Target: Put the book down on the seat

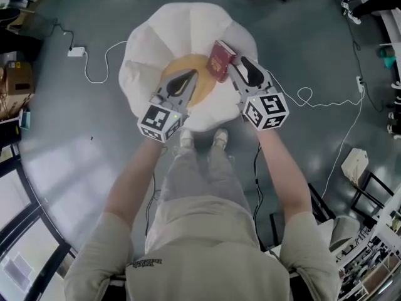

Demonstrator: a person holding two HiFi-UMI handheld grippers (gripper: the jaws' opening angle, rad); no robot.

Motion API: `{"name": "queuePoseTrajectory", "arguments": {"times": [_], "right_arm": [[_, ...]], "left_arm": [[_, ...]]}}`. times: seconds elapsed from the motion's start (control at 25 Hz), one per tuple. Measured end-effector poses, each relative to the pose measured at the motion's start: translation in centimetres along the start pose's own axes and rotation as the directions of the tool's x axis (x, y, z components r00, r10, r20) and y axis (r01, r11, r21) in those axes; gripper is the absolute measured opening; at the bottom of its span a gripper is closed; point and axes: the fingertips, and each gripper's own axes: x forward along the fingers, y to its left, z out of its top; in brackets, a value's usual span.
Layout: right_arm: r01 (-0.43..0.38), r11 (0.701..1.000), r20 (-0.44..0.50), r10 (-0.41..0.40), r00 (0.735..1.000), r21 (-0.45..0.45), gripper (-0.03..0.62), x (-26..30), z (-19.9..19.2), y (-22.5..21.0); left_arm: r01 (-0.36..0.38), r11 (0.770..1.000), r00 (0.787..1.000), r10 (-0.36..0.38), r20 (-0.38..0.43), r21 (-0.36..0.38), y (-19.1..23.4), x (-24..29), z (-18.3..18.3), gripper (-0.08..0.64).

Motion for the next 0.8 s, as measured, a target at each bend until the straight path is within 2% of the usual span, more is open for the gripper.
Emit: {"name": "queuePoseTrajectory", "arguments": {"times": [0.16,0.36,0.6,0.8], "right_arm": [[-0.004,1.0,0.098,0.006,0.995,-0.027,0.153,-4.0,6.0,3.3],[-0.003,0.995,0.225,0.026,0.974,-0.105,0.128,-8.8,13.9,6.6],[0.004,0.957,0.307,0.089,0.948,-0.289,0.126,-14.1,21.6,10.1],[0.056,0.96,0.376,0.054,0.925,-0.275,0.095,-18.0,26.7,11.5]], "left_arm": [[0.025,0.999,0.997,-0.027,0.073,0.031,-1.4,-2.6,6.2,0.009],[0.032,0.999,0.982,-0.039,0.187,0.044,-2.4,-6.2,14.8,0.009],[0.053,0.994,0.944,-0.081,0.319,0.094,-4.7,-9.5,23.4,0.009],[0.034,0.988,0.93,-0.086,0.356,0.15,-6.8,-11.6,27.8,0.009]]}}
